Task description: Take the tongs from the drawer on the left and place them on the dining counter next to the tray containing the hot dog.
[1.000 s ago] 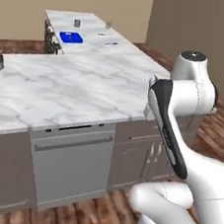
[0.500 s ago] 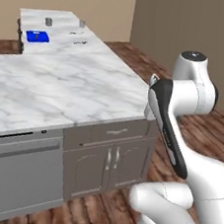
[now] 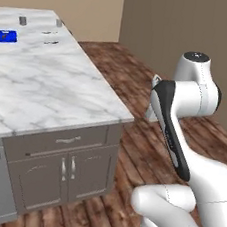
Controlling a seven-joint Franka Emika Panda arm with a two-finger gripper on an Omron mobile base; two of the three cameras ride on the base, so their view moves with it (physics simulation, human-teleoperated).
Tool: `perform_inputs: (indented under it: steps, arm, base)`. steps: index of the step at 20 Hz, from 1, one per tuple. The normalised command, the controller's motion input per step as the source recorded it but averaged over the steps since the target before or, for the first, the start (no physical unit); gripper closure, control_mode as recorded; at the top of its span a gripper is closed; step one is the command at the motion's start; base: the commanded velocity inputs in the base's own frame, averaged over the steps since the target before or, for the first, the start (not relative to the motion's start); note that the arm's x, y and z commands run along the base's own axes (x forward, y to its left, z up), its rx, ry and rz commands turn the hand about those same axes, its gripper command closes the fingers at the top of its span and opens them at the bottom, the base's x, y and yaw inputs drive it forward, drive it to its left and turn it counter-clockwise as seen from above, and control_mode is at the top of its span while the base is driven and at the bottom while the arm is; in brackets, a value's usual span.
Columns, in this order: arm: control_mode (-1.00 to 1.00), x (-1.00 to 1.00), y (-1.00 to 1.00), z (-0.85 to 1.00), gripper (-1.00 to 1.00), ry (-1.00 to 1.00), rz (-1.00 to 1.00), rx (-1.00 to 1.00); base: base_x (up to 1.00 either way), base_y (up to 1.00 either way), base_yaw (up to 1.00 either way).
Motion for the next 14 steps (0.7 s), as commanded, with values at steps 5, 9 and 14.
perform_inputs:
  steps: [5,9,14]
  arm:
    - [1.0,0.0,0.0,0.0,1.0,0.0,0.0,0.0]
    - [1.0,0.0,0.0,0.0,1.0,0.0,0.0,0.0]
    - [1.0,0.0,0.0,0.0,1.0,0.0,0.0,0.0]
  base:
    - [0.0,-1.0,-0.03]
    - [0.03,-1.0,-0.03]
    - [0.47,-1.0,0.0]
